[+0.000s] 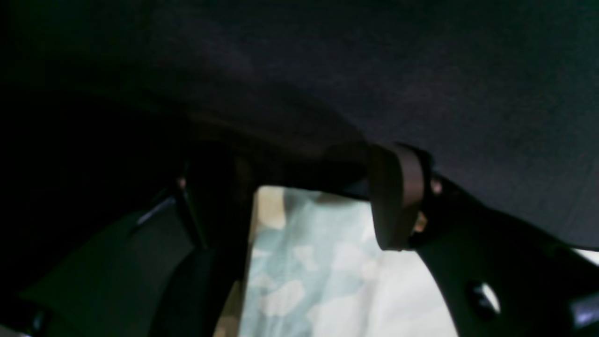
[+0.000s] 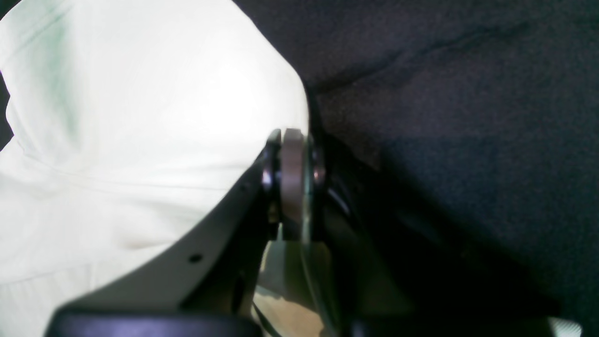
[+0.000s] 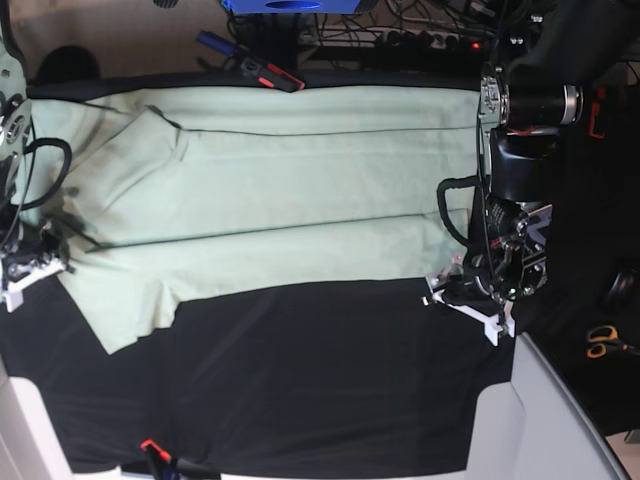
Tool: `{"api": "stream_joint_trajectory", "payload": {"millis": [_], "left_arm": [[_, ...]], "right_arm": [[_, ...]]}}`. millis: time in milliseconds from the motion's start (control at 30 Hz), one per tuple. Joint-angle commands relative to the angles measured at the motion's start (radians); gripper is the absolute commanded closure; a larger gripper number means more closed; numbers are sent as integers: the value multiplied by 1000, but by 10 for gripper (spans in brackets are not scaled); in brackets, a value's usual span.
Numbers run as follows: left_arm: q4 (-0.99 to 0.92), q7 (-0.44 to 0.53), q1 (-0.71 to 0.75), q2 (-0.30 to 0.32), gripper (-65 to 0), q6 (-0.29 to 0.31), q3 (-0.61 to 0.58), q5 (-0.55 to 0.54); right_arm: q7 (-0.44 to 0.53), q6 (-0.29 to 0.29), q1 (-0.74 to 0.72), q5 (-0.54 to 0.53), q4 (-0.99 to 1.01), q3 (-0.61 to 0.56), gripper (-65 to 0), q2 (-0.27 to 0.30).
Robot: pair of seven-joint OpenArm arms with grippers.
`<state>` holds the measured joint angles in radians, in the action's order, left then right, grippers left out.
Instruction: Fold the T-shirt properly
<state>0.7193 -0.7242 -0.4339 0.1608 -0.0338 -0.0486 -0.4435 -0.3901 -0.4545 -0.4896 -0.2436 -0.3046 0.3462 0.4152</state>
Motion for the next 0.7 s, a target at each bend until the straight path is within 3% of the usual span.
{"api": "stream_joint_trajectory", "payload": {"millis": [0,233,567,667], "left_arm": [[-8,-70,17,-20,-437,25,-6,-51],[44,-76,54,-19,-240,24,-6,-53],[43,-76,82,-16,-217,24,-6,-53],[43,-76,82,-16,-86,24,-6,-53]], "right_arm": [[16,-7,-25,-10,-18,-2,-3,21],[16,-7,-27,-10,-18,-2,-3,21],[16,-7,-27,-10,-18,-2,-3,21],[16,-7,-27,-10,-18,-2,-3,21]]}}
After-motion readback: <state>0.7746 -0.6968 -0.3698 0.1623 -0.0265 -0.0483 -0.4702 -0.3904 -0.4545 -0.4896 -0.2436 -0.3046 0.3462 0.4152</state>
